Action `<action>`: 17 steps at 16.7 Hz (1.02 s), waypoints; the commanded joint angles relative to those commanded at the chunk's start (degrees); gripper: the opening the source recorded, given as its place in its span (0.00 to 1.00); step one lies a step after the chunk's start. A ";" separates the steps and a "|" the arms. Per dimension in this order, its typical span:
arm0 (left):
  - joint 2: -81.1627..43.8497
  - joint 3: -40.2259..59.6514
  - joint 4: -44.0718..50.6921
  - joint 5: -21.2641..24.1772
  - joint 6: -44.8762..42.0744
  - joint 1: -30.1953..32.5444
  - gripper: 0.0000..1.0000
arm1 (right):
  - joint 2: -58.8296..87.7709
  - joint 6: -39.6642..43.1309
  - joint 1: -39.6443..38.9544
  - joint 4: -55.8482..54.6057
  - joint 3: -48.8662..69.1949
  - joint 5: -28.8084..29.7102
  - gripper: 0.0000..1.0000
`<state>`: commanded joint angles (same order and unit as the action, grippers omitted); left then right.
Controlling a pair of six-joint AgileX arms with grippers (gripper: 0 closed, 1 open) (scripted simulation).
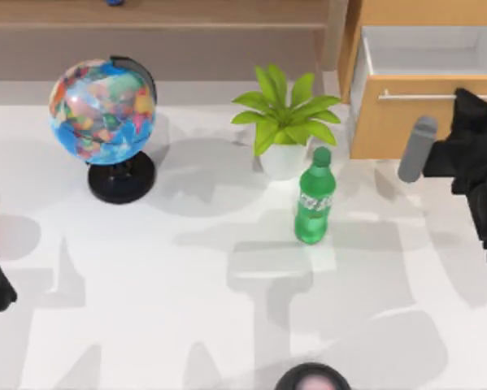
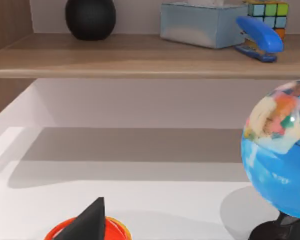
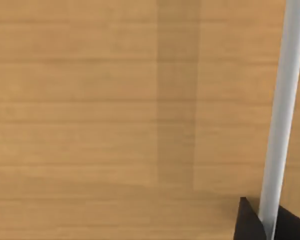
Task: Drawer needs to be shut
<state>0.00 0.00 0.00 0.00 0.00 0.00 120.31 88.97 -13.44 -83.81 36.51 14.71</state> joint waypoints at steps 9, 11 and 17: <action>0.00 0.00 0.00 0.00 0.00 0.00 1.00 | 4.39 -0.03 2.11 6.61 10.36 -1.68 0.00; 0.00 0.00 0.00 0.00 0.00 0.00 1.00 | 4.20 -0.18 1.72 6.64 10.09 -1.58 0.00; 0.00 0.00 0.00 0.00 0.00 0.00 1.00 | 7.10 -0.03 2.33 10.10 16.92 -2.52 0.00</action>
<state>0.00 0.00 0.00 0.00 0.00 0.00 127.41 88.94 -11.11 -73.71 53.42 12.19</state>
